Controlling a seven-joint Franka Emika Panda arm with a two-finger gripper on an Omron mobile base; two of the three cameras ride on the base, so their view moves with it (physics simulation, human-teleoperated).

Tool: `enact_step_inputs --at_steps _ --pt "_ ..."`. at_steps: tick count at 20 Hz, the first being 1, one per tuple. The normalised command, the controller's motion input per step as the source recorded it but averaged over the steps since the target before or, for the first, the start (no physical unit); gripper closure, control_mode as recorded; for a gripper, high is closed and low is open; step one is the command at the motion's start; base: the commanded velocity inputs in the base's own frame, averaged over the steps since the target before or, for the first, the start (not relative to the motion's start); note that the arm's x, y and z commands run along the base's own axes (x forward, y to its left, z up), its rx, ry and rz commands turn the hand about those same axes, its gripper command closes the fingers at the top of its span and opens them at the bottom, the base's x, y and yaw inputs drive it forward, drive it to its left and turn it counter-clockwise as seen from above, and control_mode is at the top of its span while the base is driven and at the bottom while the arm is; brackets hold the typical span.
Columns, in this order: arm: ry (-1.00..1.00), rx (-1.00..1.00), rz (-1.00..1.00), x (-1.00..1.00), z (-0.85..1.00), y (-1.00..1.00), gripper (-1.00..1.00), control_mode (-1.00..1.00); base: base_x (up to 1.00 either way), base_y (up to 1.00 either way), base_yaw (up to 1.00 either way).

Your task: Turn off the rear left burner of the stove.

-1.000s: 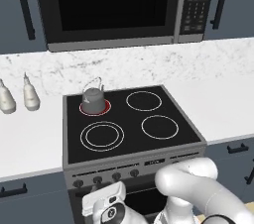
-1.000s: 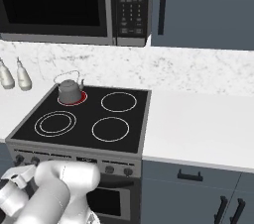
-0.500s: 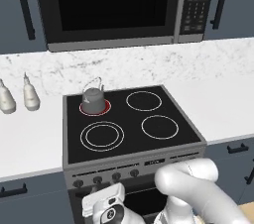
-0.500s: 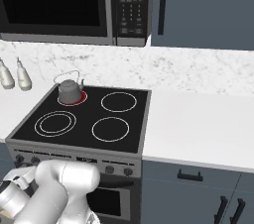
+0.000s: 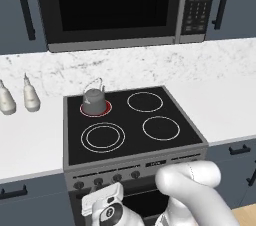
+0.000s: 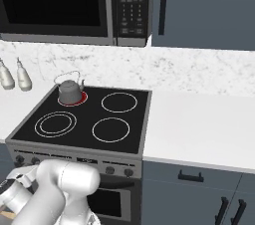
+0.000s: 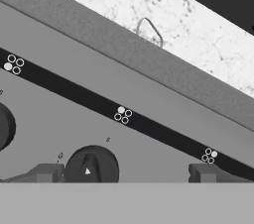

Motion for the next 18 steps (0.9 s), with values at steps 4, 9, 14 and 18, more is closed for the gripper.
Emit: enact_step_inputs --at_steps 4,9,14,18 --pt "0.00 0.00 0.00 0.04 -0.24 0.13 -1.00 -1.00 0.00 0.00 0.00" --pt "0.00 0.00 0.00 0.17 -0.06 0.29 -1.00 -1.00 0.00 0.00 0.00" --pt "0.00 0.00 0.00 0.25 -0.04 0.16 -1.00 -1.00 0.00 0.00 0.00" --pt "0.00 0.00 0.03 0.02 -0.18 0.00 -1.00 -1.00 0.00 0.00 0.00"
